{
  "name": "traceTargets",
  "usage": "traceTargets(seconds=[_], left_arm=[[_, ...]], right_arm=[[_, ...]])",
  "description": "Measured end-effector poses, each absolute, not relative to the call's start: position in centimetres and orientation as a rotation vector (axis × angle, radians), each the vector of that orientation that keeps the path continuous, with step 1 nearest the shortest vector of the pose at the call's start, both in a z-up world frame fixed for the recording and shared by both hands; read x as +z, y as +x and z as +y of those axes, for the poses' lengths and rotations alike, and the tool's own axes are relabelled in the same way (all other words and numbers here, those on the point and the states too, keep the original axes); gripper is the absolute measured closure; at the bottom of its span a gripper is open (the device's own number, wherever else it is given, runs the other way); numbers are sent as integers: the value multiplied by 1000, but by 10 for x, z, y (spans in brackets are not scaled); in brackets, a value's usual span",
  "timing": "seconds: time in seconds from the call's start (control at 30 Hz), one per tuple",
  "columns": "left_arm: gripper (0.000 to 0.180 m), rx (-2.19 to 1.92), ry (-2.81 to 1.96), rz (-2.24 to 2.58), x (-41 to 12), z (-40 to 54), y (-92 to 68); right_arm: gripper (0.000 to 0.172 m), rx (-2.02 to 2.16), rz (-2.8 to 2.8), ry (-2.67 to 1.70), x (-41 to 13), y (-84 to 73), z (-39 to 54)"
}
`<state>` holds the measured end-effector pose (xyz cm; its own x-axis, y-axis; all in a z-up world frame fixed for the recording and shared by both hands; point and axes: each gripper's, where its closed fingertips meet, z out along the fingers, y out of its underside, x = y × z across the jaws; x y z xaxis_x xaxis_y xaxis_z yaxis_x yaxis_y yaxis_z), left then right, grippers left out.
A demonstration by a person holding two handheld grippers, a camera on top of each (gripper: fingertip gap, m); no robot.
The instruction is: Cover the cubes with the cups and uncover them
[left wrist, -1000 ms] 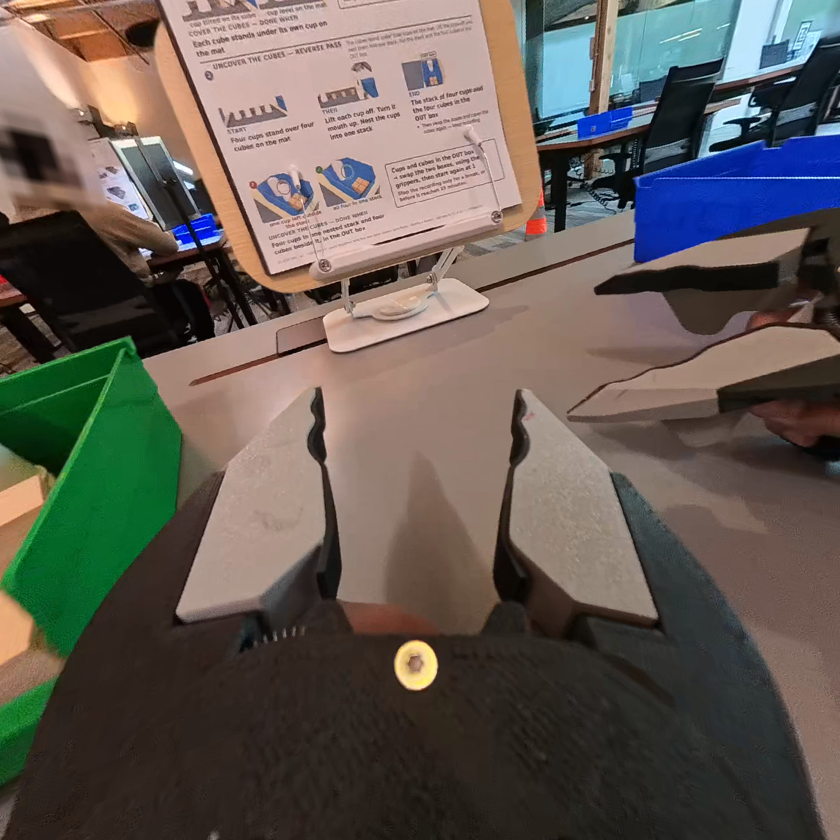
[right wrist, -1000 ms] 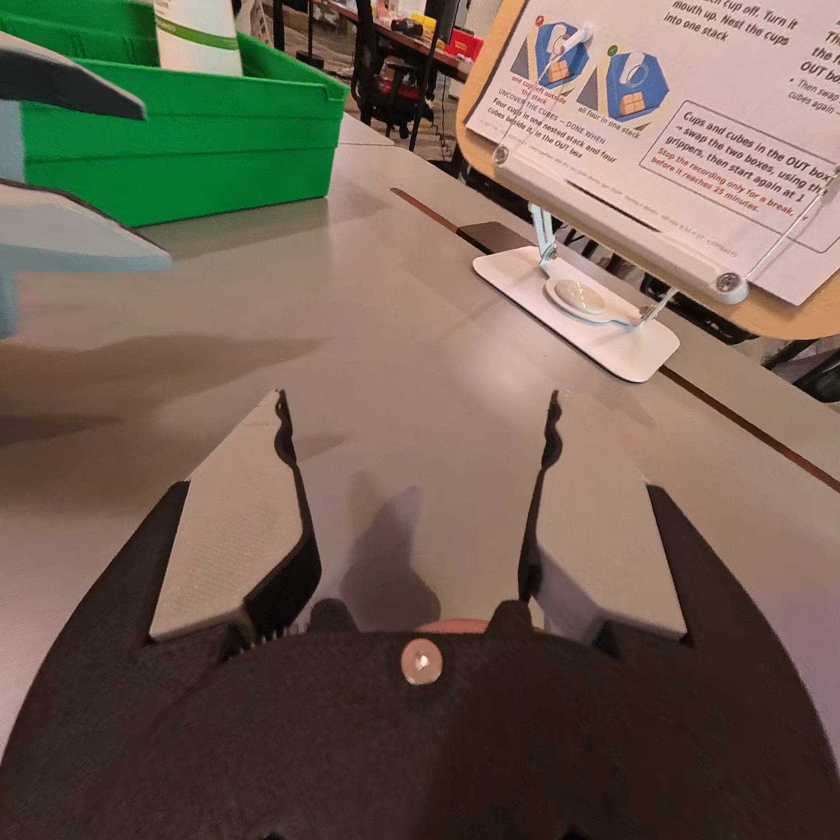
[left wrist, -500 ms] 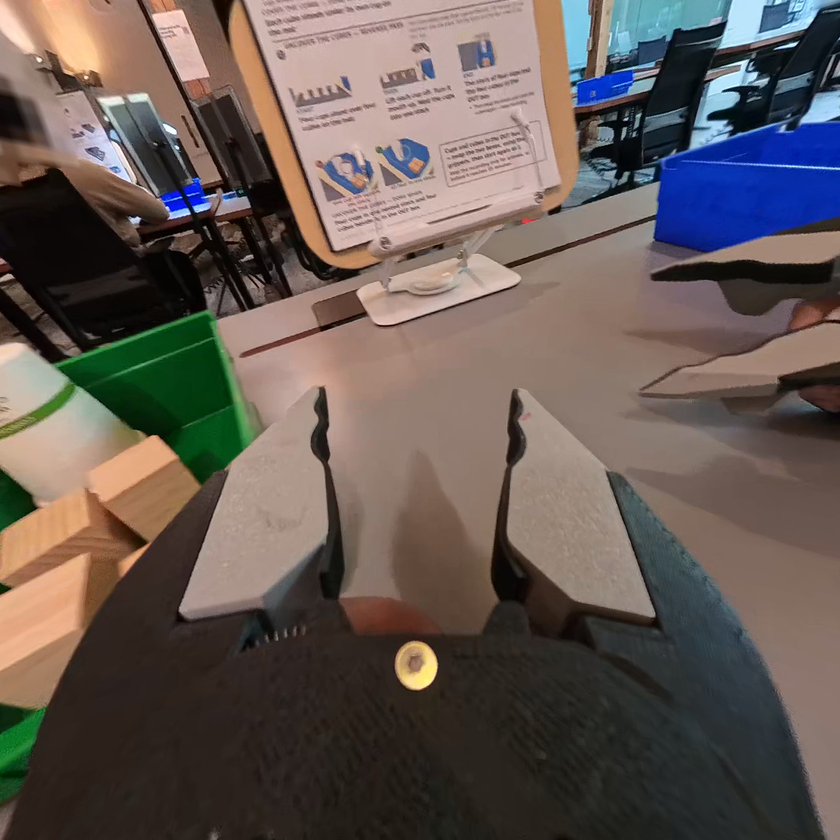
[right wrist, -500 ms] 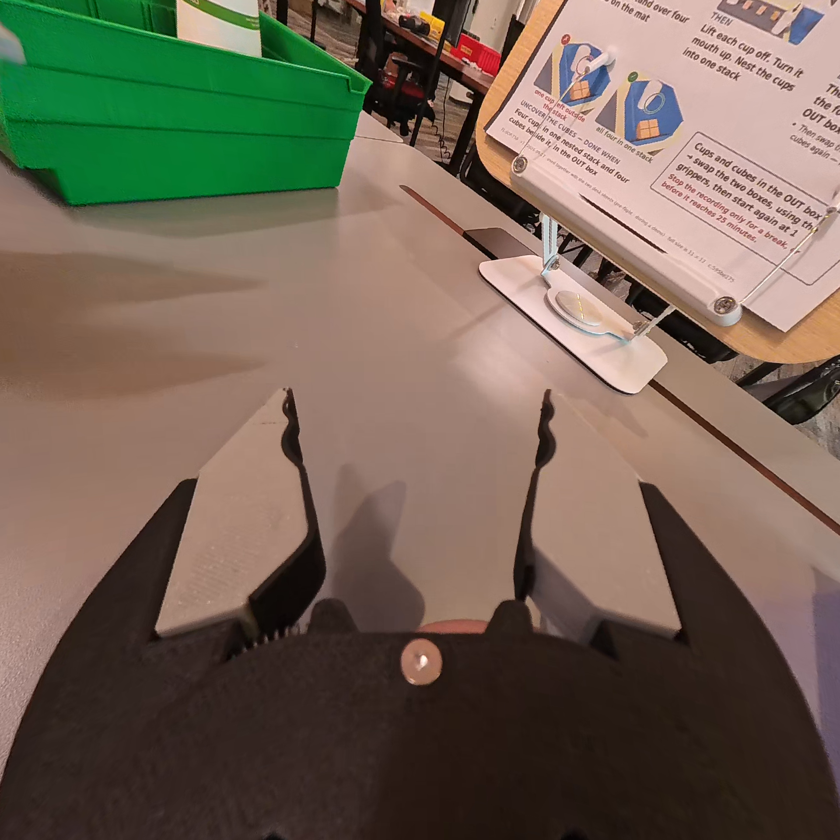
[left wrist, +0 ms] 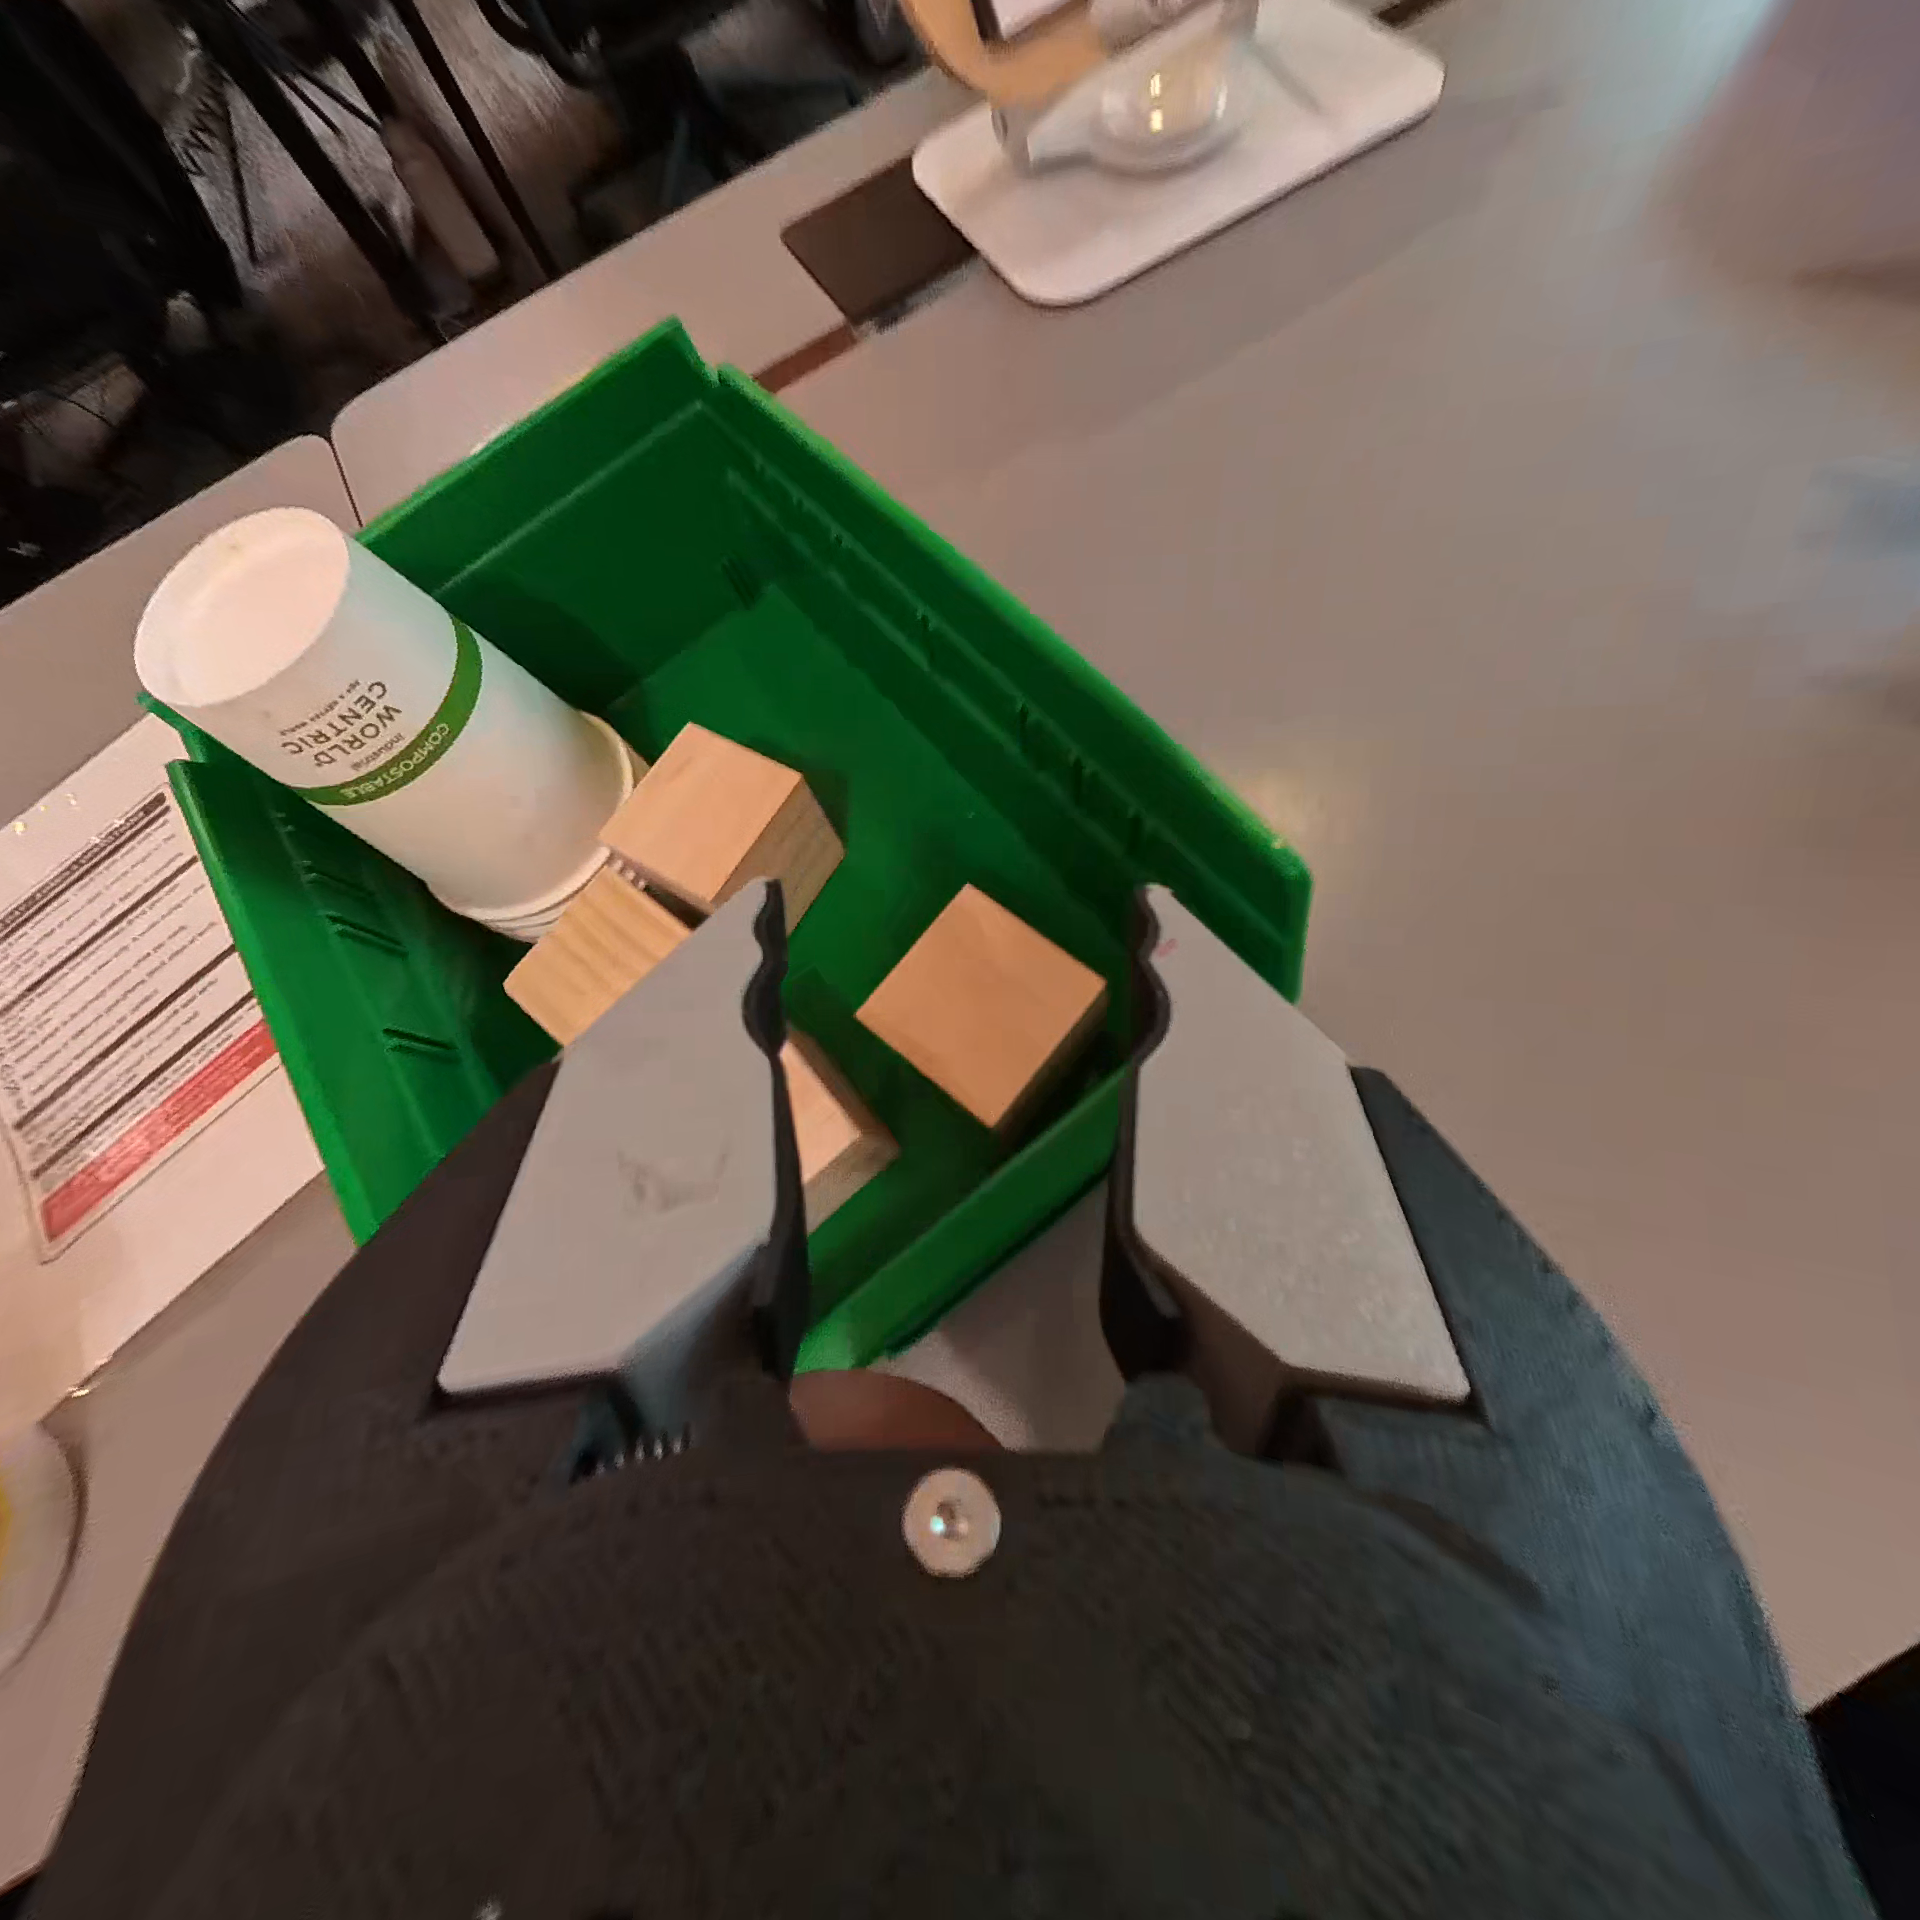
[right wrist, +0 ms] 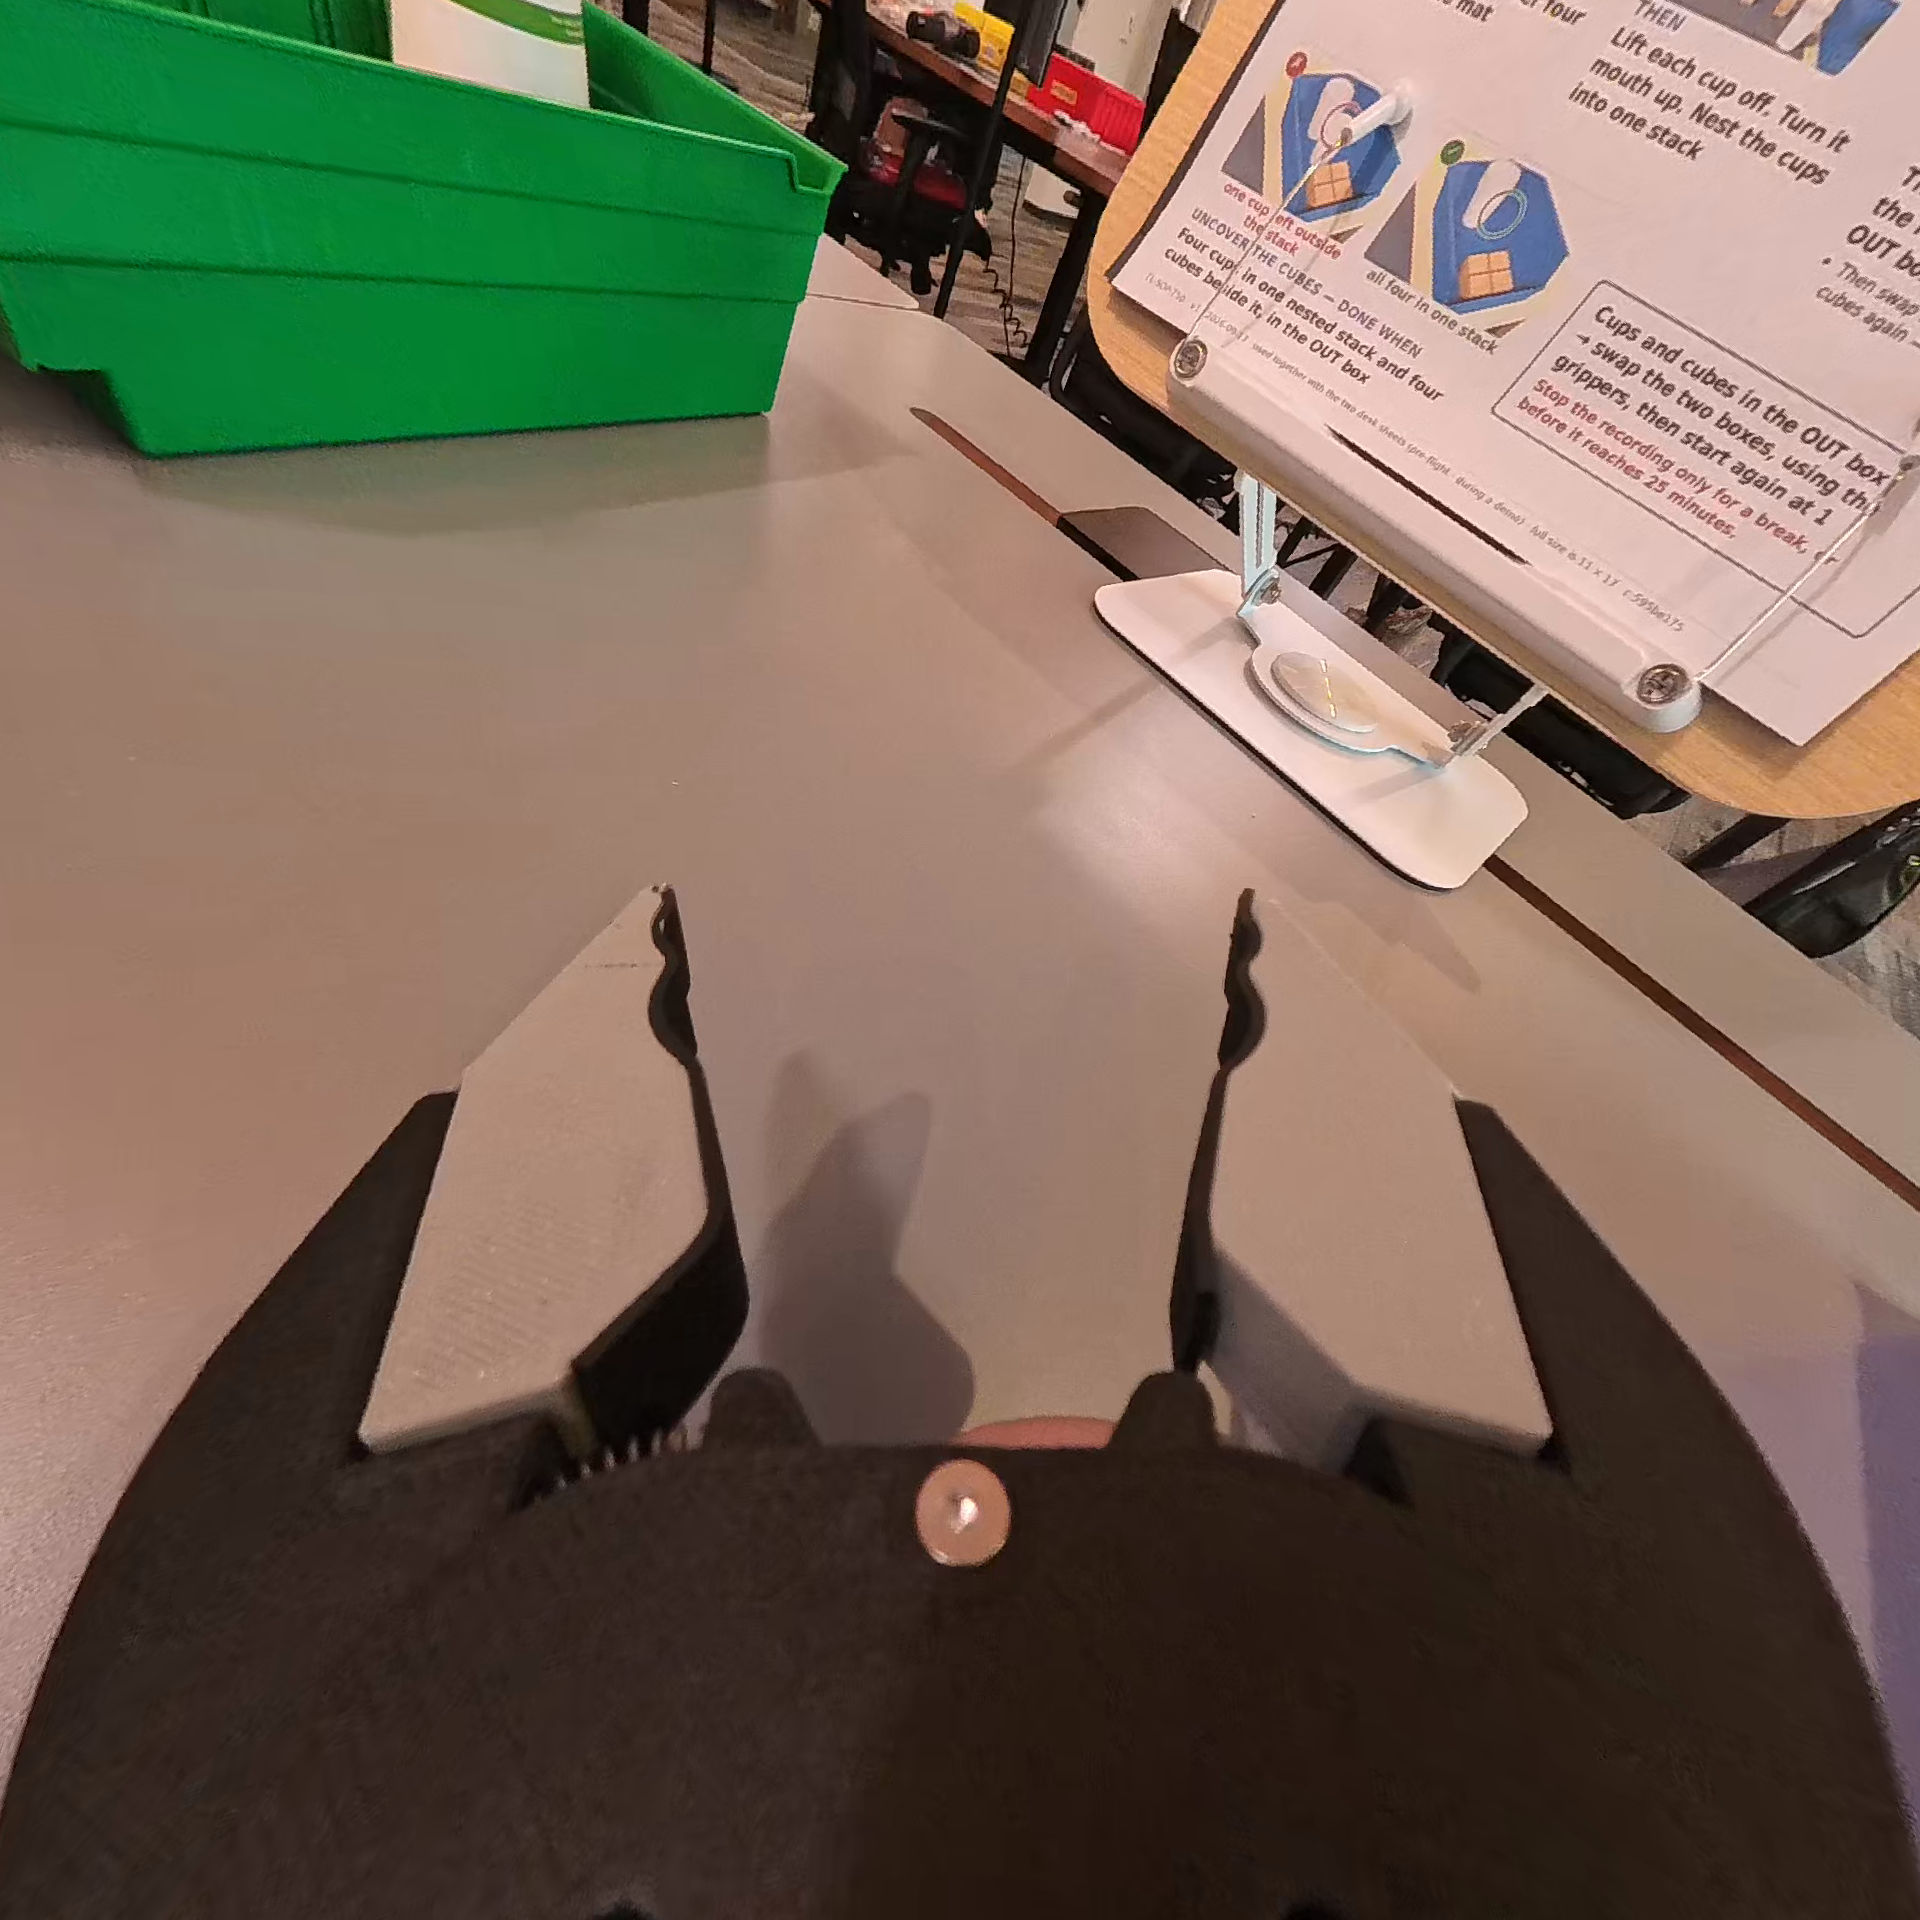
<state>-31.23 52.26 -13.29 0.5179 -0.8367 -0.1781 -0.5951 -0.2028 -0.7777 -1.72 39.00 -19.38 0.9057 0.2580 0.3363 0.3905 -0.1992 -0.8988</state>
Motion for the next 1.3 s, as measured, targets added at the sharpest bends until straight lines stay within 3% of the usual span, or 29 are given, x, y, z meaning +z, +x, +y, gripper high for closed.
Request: traceTargets(seconds=[0.7,1.3], left_arm=[[120,-97,-2113,1720,-222,531,-324],[124,56,-2060,1844,-223,535,-330]], right_arm=[[73,-115,-473,-1794,-193,-17,386],[76,-126,-488,-1795,-194,-18,386]])
